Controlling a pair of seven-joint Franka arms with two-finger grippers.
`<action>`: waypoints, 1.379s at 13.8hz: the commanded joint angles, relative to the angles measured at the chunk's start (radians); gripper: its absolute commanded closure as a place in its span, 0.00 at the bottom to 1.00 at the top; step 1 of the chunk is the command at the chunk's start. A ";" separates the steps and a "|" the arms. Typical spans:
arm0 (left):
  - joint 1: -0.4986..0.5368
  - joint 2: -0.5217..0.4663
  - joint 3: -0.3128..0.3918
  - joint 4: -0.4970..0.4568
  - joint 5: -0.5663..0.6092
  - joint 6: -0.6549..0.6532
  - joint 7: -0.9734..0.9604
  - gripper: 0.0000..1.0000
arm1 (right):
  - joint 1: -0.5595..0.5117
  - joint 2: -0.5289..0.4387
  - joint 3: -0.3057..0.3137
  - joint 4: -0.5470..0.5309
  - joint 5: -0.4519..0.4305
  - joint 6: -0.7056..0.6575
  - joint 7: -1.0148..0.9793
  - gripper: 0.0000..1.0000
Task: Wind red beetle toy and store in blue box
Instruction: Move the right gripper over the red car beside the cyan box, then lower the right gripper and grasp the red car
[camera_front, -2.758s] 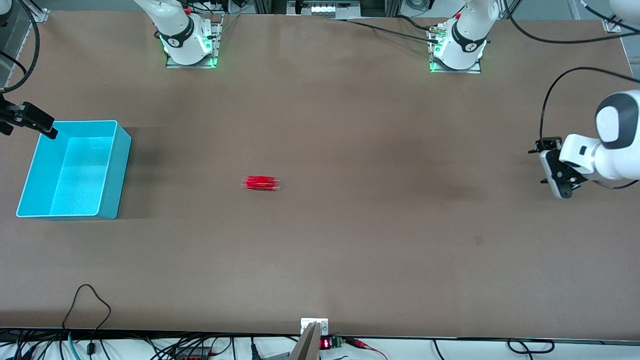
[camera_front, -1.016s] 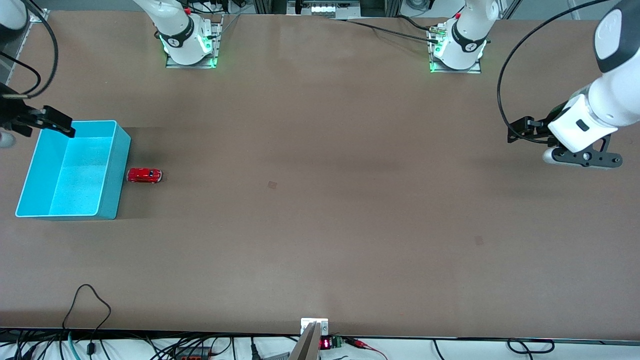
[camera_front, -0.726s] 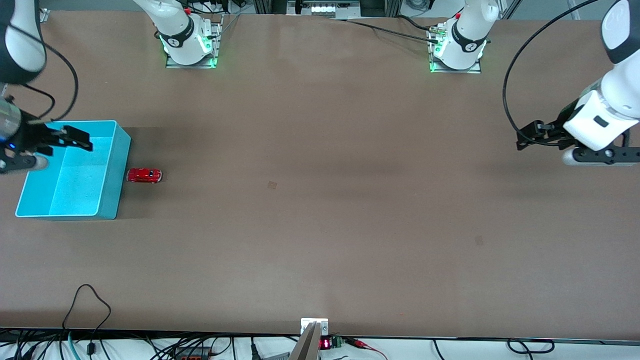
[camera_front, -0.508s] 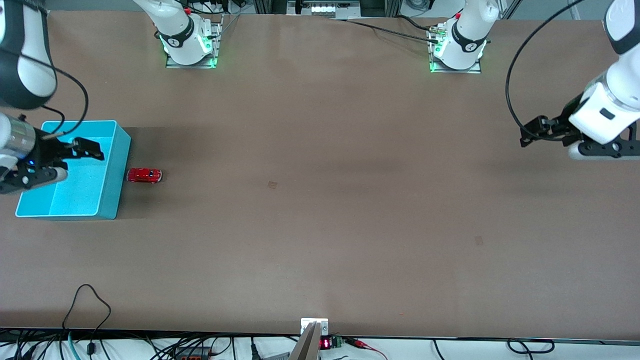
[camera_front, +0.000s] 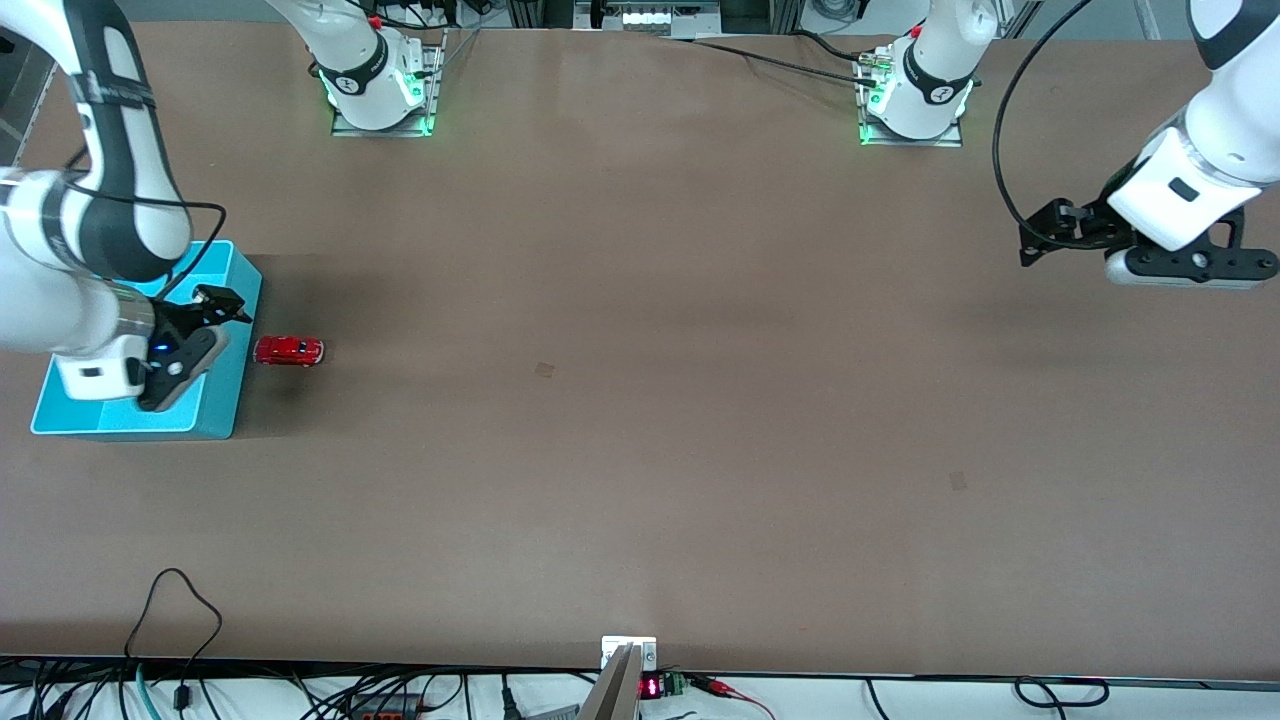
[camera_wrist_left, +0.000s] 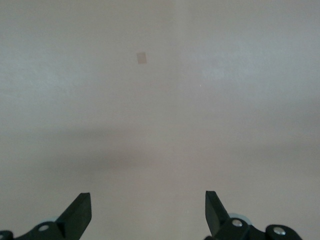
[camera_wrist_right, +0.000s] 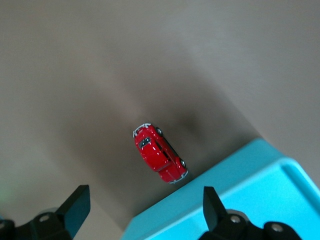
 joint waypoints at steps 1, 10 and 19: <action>-0.001 0.007 -0.001 0.023 0.003 -0.032 0.049 0.00 | -0.006 0.029 0.005 -0.061 -0.029 0.099 -0.242 0.00; 0.175 0.023 -0.127 0.039 -0.006 -0.033 0.077 0.00 | -0.014 0.054 0.003 -0.348 -0.047 0.494 -0.393 0.00; 0.173 0.004 -0.122 0.066 -0.006 -0.068 0.081 0.00 | -0.048 0.074 0.002 -0.368 -0.063 0.608 -0.383 0.42</action>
